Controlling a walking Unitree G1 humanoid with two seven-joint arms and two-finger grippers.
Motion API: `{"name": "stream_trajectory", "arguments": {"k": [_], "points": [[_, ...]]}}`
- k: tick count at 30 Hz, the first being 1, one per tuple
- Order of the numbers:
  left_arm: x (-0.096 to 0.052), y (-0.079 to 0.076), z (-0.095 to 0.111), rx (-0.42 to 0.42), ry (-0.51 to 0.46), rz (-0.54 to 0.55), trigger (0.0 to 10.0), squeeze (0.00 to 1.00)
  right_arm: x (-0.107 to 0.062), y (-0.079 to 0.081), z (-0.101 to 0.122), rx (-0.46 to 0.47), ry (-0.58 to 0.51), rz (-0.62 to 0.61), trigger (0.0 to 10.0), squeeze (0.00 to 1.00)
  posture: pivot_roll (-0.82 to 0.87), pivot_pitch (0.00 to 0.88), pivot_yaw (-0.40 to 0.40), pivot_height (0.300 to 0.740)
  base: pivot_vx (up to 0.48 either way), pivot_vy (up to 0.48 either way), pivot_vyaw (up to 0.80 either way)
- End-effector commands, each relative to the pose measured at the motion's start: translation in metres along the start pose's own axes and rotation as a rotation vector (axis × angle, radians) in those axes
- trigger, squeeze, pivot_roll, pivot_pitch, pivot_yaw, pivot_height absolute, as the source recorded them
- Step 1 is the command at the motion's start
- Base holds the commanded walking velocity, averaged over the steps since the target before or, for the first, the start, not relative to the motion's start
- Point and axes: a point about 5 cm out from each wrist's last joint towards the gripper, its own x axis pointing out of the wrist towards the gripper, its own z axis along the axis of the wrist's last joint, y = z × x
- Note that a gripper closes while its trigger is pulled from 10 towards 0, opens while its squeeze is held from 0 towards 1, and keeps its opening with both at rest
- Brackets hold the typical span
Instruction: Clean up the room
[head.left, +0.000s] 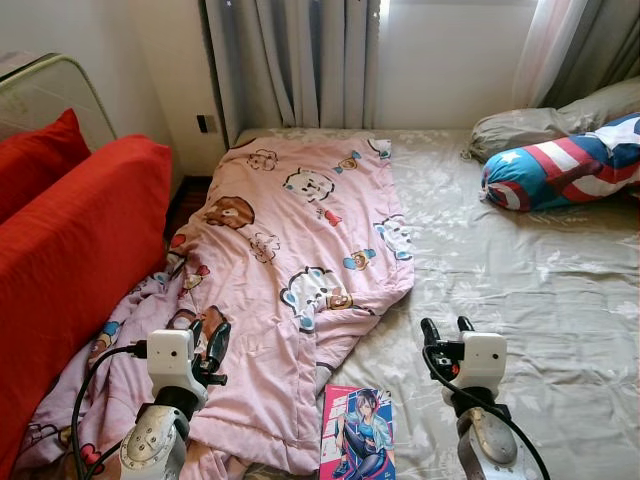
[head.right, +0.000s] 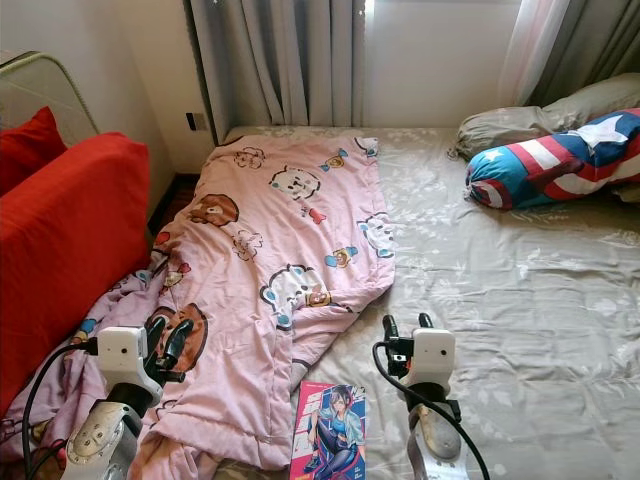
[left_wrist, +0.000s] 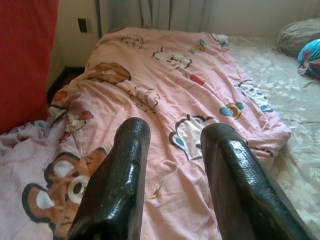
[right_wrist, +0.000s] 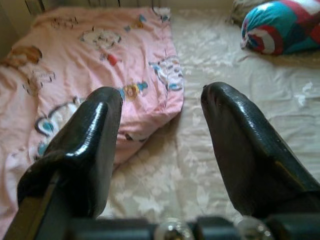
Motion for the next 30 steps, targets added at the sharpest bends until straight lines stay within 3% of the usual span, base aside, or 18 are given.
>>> {"name": "stream_trajectory", "arguments": {"k": [1,5,17,21,30], "points": [[0.0004,0.0001,0.0039,-0.006,-0.012,0.004,10.0,0.00,0.0005,-0.0005,-0.0041,-0.016,0.035,-0.002,10.0,0.00,-0.03,0.000,0.003,0.730,0.000,0.000,0.00],[0.0019,-0.0009,0.0036,-0.005,-0.007,-0.004,10.0,0.00,-0.0016,-0.0027,-0.0037,-0.017,0.021,-0.009,10.0,0.00,-0.04,0.000,0.008,0.705,0.000,0.000,0.00],[0.0036,0.0010,0.0074,0.004,-0.005,0.003,10.0,0.00,-0.0011,0.0047,-0.0062,-0.028,0.066,0.023,10.0,0.00,-0.02,0.000,-0.005,0.705,0.000,0.000,0.00],[0.0029,0.0001,0.0078,0.004,-0.004,0.005,10.0,0.00,-0.0009,0.0047,-0.0035,-0.020,0.042,0.028,10.0,0.00,-0.01,0.000,-0.010,0.680,0.000,0.000,0.00],[0.0015,0.0026,0.0085,0.008,0.000,0.024,10.0,0.00,0.0006,-0.0004,0.0004,-0.007,0.023,0.009,10.0,0.00,-0.01,0.013,-0.009,0.680,0.000,0.000,0.00]]}}
